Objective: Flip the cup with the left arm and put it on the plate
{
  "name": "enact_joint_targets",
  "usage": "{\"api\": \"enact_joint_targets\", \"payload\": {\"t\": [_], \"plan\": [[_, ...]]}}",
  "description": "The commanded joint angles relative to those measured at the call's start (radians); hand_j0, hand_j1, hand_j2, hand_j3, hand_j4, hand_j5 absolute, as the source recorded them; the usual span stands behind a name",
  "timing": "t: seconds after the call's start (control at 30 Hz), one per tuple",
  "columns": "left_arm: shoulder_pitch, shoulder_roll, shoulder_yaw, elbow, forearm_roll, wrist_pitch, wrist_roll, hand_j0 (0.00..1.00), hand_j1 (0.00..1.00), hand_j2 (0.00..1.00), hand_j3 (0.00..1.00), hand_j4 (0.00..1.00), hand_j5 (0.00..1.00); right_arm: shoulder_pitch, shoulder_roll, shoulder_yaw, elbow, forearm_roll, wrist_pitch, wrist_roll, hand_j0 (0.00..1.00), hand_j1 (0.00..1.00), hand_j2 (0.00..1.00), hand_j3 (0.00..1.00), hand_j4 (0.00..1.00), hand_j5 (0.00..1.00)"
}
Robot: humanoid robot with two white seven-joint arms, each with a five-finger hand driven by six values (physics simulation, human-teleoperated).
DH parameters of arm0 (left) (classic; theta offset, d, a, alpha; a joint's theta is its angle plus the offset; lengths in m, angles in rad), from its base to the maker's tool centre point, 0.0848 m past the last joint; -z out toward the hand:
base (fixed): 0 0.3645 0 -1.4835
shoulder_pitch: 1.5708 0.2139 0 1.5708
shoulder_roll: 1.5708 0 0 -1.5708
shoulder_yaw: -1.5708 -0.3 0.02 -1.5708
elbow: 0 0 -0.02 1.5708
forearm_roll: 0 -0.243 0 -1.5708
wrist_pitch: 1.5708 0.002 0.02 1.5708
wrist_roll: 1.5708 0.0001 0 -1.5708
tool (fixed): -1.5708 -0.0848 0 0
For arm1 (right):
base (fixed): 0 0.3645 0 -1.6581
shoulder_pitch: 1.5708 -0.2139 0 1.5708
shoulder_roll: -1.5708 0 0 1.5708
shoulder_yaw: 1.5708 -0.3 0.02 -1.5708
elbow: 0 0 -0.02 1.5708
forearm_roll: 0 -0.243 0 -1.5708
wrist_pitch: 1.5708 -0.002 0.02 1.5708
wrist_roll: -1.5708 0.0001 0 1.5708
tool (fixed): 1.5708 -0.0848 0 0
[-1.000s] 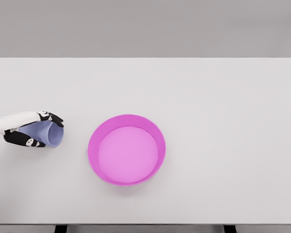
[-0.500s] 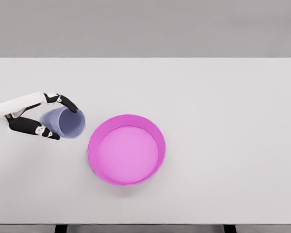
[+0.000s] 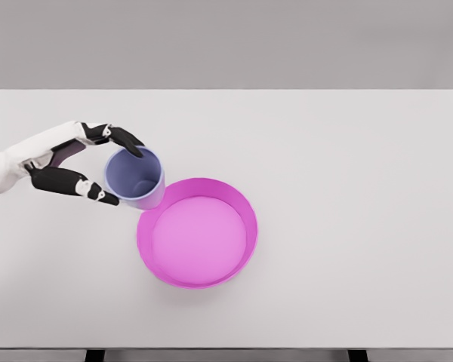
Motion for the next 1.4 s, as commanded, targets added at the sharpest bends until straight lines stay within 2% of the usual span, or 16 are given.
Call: {"api": "enact_joint_targets", "payload": {"t": [0.0,0.17,0.6,1.37], "plan": [[0.002,-0.021,-0.001,-0.001,0.013,0.006,-0.001,0.59,0.59,0.59,0.59,0.59,0.59,0.0,0.0,0.0,0.0,0.0,0.0,0.0,1.0,1.0,1.0,1.0,1.0,1.0],[0.002,-0.038,-0.013,-0.002,0.013,0.043,-0.001,0.59,0.59,0.59,0.59,0.59,0.59,0.0,0.0,0.0,0.0,0.0,0.0,0.0,1.0,1.0,1.0,1.0,1.0,1.0],[0.002,-0.182,-0.08,-0.001,-0.045,0.122,-0.004,0.59,0.59,0.59,0.59,0.59,0.59,0.0,0.0,0.001,0.0,0.0,0.0,0.0,1.0,1.0,1.0,1.0,1.0,1.0],[0.005,-0.226,-0.084,0.014,-0.12,0.196,-0.006,0.6,0.6,0.6,0.6,0.6,0.6,0.0,0.0,0.0,0.0,0.0,0.0,0.0,1.0,1.0,1.0,1.0,1.0,1.0]]}}
